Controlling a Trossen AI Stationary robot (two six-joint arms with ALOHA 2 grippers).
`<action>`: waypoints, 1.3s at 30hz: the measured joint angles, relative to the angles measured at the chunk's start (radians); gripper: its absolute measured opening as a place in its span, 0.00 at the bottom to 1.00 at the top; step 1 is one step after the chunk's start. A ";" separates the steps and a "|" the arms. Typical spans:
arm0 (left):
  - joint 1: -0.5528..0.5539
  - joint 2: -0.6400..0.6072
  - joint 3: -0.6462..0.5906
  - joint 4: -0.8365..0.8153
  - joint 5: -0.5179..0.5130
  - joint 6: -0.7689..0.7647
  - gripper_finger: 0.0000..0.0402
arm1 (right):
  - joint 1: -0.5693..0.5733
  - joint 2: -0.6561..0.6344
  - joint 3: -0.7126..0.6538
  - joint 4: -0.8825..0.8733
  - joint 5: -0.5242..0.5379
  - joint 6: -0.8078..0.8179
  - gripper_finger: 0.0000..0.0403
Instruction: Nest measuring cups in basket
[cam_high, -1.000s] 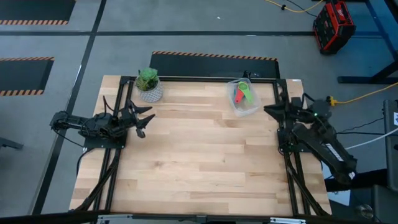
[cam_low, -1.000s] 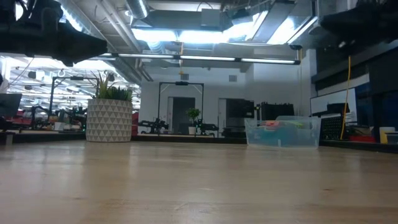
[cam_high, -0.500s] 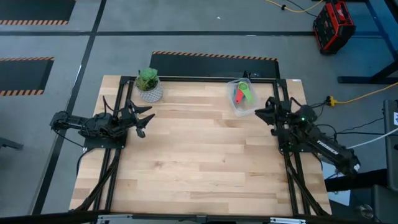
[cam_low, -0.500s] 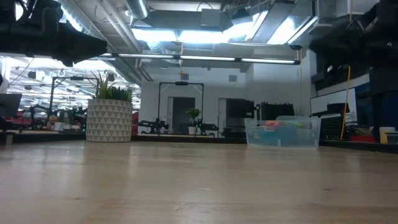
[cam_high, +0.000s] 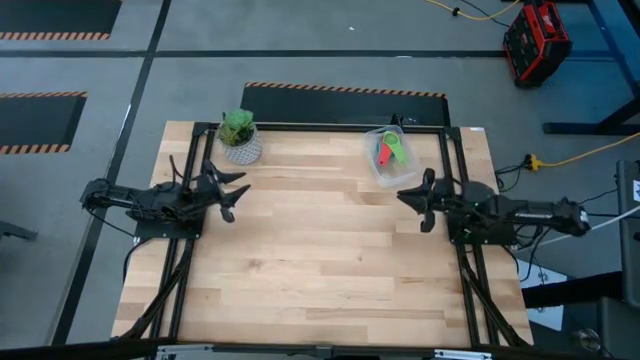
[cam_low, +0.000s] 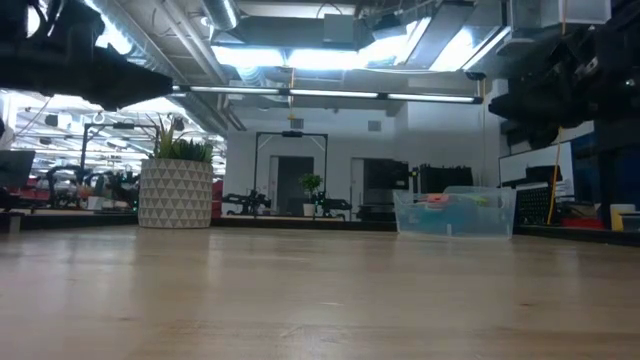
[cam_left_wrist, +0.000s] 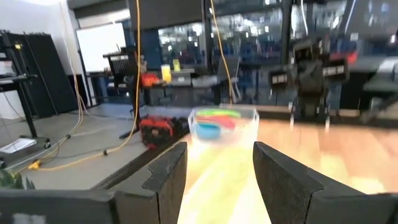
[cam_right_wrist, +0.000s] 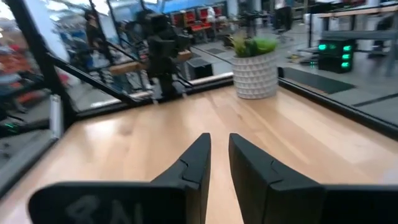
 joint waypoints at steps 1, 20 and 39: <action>0.000 0.000 0.000 -0.023 0.000 0.000 0.44 | 0.021 0.008 0.000 -0.001 0.035 -0.017 0.16; 0.000 0.006 0.000 -0.107 0.442 0.053 0.44 | 0.079 0.044 0.000 -0.007 0.118 -0.246 0.16; 0.216 0.006 0.001 -0.120 0.518 0.228 0.44 | 0.078 0.044 0.000 0.000 0.175 -0.252 0.16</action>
